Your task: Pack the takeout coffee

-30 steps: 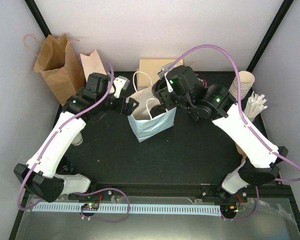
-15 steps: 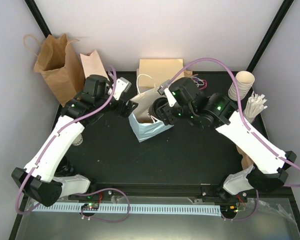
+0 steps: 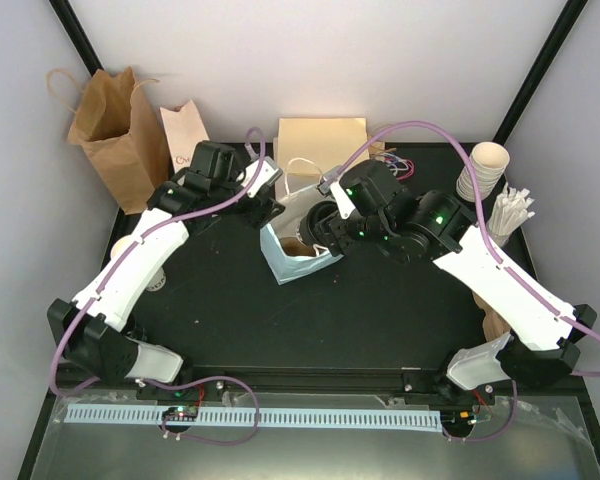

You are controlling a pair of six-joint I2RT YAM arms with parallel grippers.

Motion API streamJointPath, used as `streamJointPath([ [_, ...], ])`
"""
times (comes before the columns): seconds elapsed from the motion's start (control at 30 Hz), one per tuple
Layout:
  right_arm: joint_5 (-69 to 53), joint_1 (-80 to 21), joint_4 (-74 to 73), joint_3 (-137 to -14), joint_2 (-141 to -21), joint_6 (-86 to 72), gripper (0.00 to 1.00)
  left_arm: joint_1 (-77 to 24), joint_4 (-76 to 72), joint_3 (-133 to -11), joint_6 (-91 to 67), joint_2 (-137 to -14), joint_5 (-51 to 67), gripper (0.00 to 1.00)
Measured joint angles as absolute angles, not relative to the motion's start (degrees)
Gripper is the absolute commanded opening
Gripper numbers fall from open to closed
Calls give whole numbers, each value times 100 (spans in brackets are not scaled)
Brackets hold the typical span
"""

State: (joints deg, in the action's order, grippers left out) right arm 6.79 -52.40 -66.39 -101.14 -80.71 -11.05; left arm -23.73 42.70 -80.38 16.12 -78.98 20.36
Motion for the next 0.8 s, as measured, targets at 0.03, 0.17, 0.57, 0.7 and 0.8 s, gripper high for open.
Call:
streamJointPath([
  [0.03, 687, -5240, -6639, -10110, -8071, -1105, 61, -2373, 4274, -8075, 1640, -7946, 2091, 63],
  [0.17, 762, -5240, -6637, -10066, -8068, -1114, 61, -2414, 4265, -8243, 1710, -8044, 2290, 56],
  [0.57, 1337, -5236, -6643, -9861, -8073, -1100, 59, -2633, 4104, -8344, 1951, -8193, 2536, 2],
  [0.7, 1313, -5236, -6650, -9701, -8073, -1096, 58, -2635, 4101, -8344, 2112, -8221, 2602, 1],
  [0.8, 1138, -5236, -6678, -9515, -8068, -1057, 58, -2644, 4080, -8335, 2204, -8184, 2633, 2],
])
